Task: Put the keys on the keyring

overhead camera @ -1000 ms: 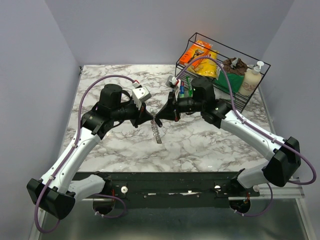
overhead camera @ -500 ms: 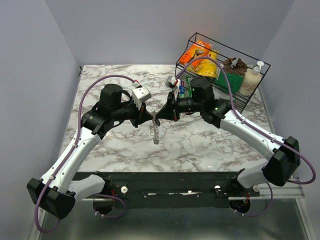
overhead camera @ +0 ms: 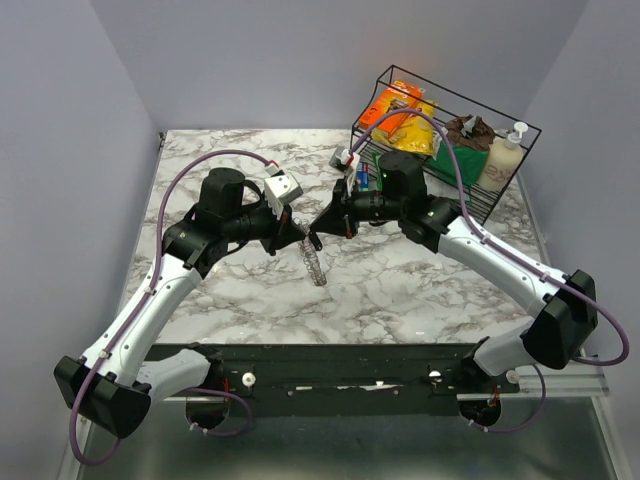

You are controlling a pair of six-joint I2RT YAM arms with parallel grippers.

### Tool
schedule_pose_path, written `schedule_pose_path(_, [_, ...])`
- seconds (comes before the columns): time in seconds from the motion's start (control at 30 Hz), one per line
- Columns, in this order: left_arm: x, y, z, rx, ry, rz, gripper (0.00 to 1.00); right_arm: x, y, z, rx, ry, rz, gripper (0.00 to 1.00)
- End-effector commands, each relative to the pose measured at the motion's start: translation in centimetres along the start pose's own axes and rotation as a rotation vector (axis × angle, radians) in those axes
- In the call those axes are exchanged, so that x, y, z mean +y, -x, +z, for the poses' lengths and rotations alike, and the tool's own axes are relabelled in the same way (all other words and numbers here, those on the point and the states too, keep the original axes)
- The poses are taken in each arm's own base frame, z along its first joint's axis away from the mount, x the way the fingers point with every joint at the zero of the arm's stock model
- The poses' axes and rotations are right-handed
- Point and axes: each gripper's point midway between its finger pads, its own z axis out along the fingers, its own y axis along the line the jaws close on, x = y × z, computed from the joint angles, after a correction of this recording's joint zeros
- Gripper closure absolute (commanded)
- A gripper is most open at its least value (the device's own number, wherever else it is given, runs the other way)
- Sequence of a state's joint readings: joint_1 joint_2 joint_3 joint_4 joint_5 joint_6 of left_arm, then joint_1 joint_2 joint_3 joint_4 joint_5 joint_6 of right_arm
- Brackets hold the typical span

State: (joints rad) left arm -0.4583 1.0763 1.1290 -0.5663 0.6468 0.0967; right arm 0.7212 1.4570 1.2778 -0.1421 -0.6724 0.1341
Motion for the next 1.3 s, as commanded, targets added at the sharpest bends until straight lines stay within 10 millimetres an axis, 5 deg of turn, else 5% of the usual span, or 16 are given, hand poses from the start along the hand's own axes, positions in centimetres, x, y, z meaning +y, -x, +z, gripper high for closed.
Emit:
schedule_pose_path(0.0, [-1.0,1.2,0.0,-0.045,-0.048,0.034,1.0,-1.1,-0.1,0.4,0.019,-0.064,0.016,0.99])
schedule_pose_path(1.27, [-1.0,2.2,-0.4,-0.114,-0.022,0.039,1.0,-0.2,-3.9,0.0,0.072,-0.013,0.072,0.99])
